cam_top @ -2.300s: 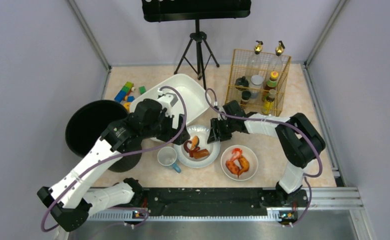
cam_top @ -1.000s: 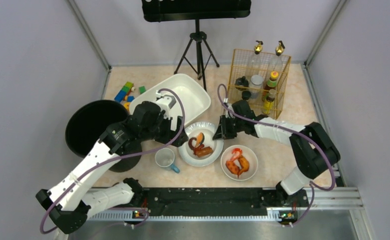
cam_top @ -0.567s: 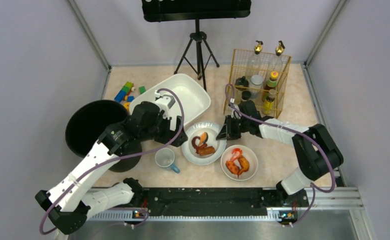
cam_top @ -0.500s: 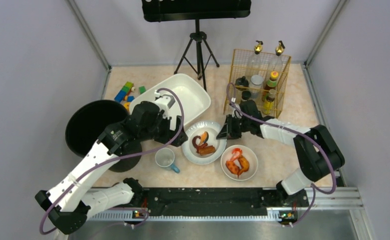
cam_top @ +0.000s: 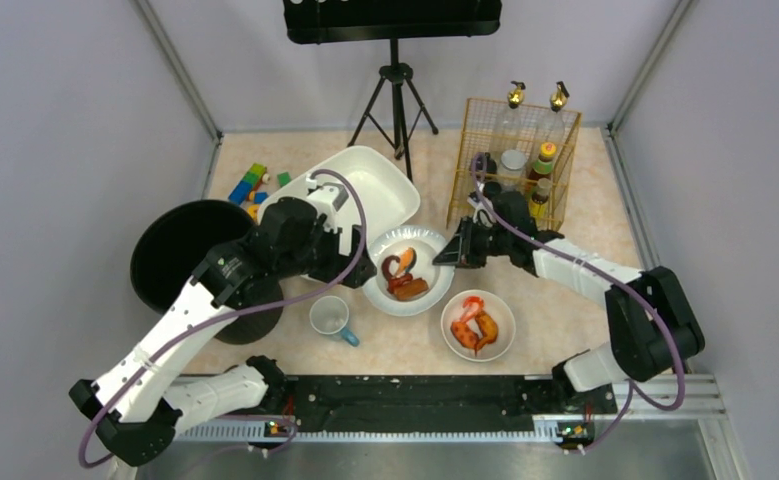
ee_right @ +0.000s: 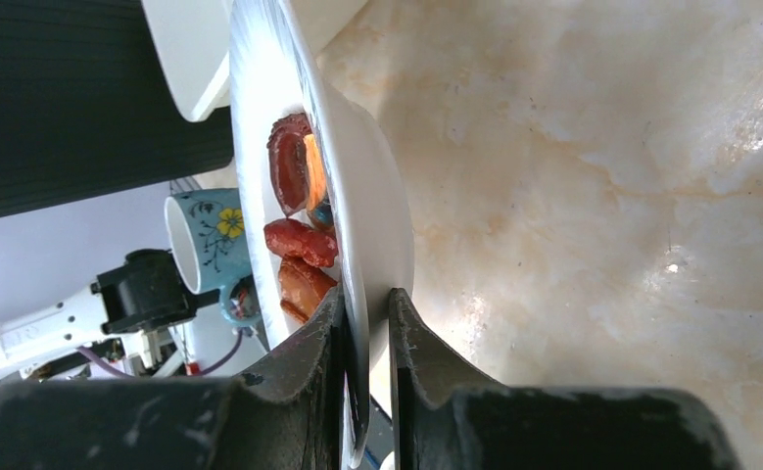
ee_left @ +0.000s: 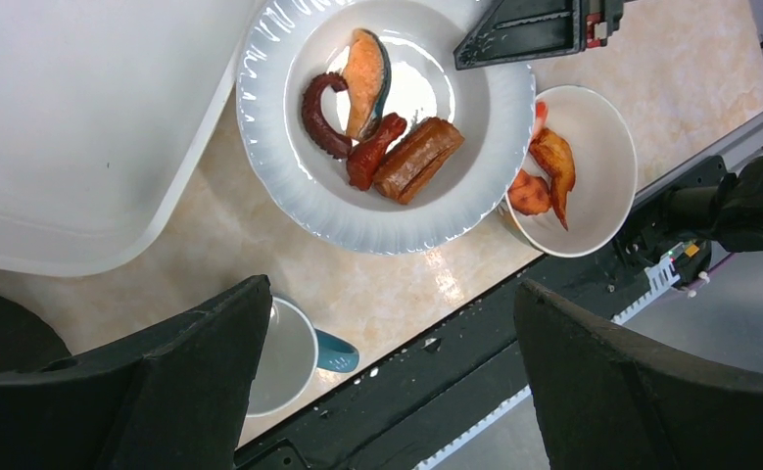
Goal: Clear the kitchen counter
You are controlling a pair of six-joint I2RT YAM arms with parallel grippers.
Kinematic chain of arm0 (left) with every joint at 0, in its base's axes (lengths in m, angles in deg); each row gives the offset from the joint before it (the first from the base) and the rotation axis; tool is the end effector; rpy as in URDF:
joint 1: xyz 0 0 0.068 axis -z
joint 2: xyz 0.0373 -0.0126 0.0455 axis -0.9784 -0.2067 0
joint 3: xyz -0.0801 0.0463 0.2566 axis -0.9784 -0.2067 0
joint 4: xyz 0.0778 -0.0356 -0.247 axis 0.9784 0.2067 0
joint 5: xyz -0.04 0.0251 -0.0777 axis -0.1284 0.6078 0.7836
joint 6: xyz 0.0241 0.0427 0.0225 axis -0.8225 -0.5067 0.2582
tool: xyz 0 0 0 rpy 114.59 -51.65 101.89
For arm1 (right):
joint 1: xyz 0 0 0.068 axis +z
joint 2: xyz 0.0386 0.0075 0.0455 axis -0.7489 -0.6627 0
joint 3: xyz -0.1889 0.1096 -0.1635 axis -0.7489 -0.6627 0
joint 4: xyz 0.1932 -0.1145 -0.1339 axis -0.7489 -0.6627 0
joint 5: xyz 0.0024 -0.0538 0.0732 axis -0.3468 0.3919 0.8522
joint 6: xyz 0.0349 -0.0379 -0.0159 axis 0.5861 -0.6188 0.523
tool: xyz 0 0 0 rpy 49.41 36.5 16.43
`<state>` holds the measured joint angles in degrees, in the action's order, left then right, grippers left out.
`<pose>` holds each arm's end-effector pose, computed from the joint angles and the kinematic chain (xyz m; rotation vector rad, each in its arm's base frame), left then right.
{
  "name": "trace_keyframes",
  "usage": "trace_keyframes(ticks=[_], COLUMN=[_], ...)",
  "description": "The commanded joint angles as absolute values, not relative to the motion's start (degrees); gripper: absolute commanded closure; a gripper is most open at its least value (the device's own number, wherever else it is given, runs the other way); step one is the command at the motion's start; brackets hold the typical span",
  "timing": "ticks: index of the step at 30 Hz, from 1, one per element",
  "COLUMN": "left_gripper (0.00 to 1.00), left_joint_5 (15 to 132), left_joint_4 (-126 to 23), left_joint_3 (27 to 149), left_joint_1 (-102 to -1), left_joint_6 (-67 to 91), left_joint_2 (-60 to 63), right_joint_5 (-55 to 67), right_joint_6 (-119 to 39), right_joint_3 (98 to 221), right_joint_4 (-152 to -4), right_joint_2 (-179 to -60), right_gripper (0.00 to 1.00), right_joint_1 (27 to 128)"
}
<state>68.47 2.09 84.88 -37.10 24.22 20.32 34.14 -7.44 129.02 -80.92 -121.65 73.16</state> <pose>0.1374 -0.1220 0.3783 0.3698 2.2991 -0.6566 0.2595 0.1421 0.2015 -0.0371 2.4821 1.2524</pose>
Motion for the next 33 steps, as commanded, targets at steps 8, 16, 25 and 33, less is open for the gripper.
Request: trace_keyframes(ticks=[8, 16, 25, 33], left_gripper=[0.01, 0.02, 0.08, 0.08], left_joint_5=[63.6, 63.9, 63.7, 63.8], left_joint_4=[2.1, -1.5, -2.2, -7.5], left_joint_3=[86.8, 82.8, 79.9, 75.4], left_joint_1=[-37.1, -37.1, -37.1, -37.1], left_joint_6=[28.5, 34.3, 38.9, 44.0], left_joint_2=[20.6, 23.3, 22.8, 25.3], right_joint_5=[42.4, 43.2, 44.5, 46.1], right_joint_6=[-1.6, 0.9, 2.3, 4.1], right_joint_3=[132.8, 134.9, 138.8, 140.5], right_joint_4=[-75.5, -77.1, -81.1, -81.9], right_joint_2=[-110.1, -105.7, -102.7, -101.5], right_gripper=[1.0, 1.0, 1.0, 1.0], right_joint_1=[71.3, 70.7, 70.5, 70.3])
